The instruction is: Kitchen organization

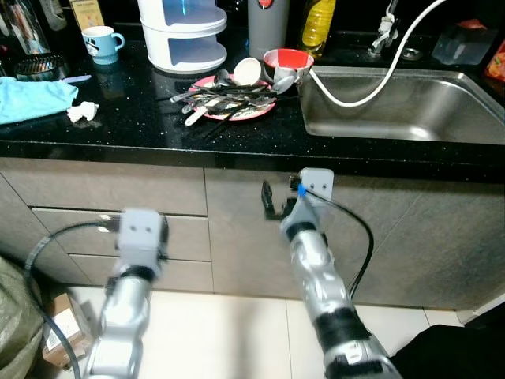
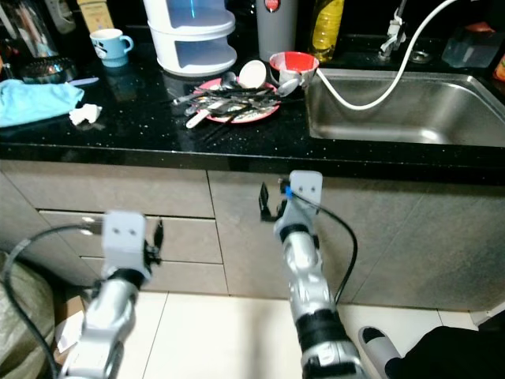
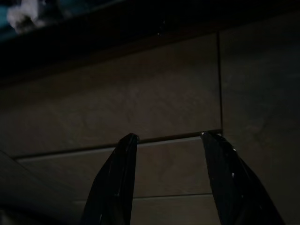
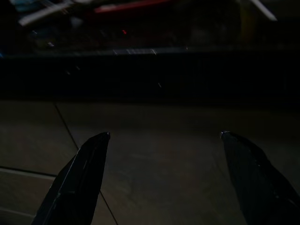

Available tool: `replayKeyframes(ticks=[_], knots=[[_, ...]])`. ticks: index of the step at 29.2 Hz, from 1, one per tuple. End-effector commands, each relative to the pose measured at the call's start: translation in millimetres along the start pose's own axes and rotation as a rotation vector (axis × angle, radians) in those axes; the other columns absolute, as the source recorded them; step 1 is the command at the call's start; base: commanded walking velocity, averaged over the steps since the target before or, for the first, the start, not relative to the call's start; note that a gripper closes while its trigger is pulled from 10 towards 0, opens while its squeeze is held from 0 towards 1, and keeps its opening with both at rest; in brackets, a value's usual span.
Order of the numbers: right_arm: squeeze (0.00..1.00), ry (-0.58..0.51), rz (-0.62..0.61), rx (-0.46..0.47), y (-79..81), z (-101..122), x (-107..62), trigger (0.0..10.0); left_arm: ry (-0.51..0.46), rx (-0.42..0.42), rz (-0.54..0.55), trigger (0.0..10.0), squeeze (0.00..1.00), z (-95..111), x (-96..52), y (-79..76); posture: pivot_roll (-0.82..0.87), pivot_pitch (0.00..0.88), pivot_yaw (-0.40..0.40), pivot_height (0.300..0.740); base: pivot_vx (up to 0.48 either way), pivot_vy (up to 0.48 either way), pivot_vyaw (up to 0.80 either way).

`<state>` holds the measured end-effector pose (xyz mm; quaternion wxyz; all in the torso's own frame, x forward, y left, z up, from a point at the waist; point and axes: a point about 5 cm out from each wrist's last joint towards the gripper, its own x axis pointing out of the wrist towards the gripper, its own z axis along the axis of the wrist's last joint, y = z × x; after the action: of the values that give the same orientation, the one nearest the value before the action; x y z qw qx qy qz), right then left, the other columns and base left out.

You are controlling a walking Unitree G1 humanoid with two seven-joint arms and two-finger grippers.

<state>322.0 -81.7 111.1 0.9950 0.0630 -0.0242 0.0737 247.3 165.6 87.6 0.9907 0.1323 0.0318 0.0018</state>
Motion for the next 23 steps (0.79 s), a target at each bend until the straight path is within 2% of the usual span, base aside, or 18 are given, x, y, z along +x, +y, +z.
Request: replayKeyframes(ticks=[1, 5, 7, 9, 12, 14, 17, 19, 20, 23], knots=[[0.00, -0.003, 0.004, 0.038, 7.5, 5.3, 3.6, 10.0, -0.021, 0.044, 0.011, 10.0, 0.00, 4.7, -2.3, 9.2, 0.25, 0.000, 0.020, 0.740, 0.000, 0.000, 0.00], [0.00, -0.020, 0.031, 0.031, 9.9, 10.8, 6.6, 10.0, -0.040, 0.043, 0.014, 10.0, 0.00, 12.2, -2.3, 18.5, 0.26, 0.003, 0.002, 0.740, 0.000, 0.000, 0.00], [0.00, -0.017, 0.032, 0.023, 6.1, 11.3, 7.8, 10.0, -0.023, -0.004, 0.049, 10.0, 0.00, 10.5, -1.2, 23.0, 0.26, 0.001, -0.004, 0.740, 0.000, 0.000, 0.00], [0.00, -0.014, 0.028, 0.012, 3.0, 12.7, 9.8, 10.0, -0.033, -0.037, 0.054, 10.0, 0.00, 12.2, 2.8, 20.4, 0.25, 0.000, -0.015, 0.740, 0.000, 0.000, 0.00], [0.00, -0.014, 0.028, 0.006, 2.8, 14.5, 11.5, 10.0, -0.028, -0.040, 0.055, 10.0, 0.00, 12.3, 5.2, 17.8, 0.25, 0.000, -0.020, 0.740, 0.000, 0.000, 0.00], [0.00, -0.017, 0.031, 0.004, 3.7, 16.1, 12.2, 10.0, 0.010, -0.051, 0.064, 10.0, 0.00, 9.4, 0.6, 19.1, 0.25, 0.000, -0.019, 0.740, 0.000, 0.000, 0.00], [0.00, -0.019, 0.031, 0.002, 3.4, 17.1, 12.2, 10.0, 0.046, -0.018, 0.070, 10.0, 0.00, 6.4, -7.6, 21.2, 0.26, 0.000, -0.017, 0.740, 0.000, 0.000, 0.00], [0.00, -0.015, 0.026, -0.001, 0.3, 16.1, 12.3, 10.0, 0.108, 0.076, 0.092, 10.0, 0.00, -2.0, -20.6, 25.9, 0.26, 0.000, -0.021, 0.740, 0.000, 0.000, 0.00], [0.00, -0.015, 0.026, -0.001, 0.3, 16.1, 12.3, 10.0, 0.108, 0.076, 0.092, 10.0, 0.00, -2.0, -20.6, 25.9, 0.26, 0.000, -0.021, 0.740, 0.000, 0.000, 0.00], [0.00, -0.005, 0.012, -0.012, -7.9, 15.0, 11.2, 10.0, 0.177, 0.152, 0.151, 10.0, 0.00, -12.6, -40.5, 35.8, 0.27, 0.006, -0.031, 0.740, 0.000, 0.000, 0.00]])
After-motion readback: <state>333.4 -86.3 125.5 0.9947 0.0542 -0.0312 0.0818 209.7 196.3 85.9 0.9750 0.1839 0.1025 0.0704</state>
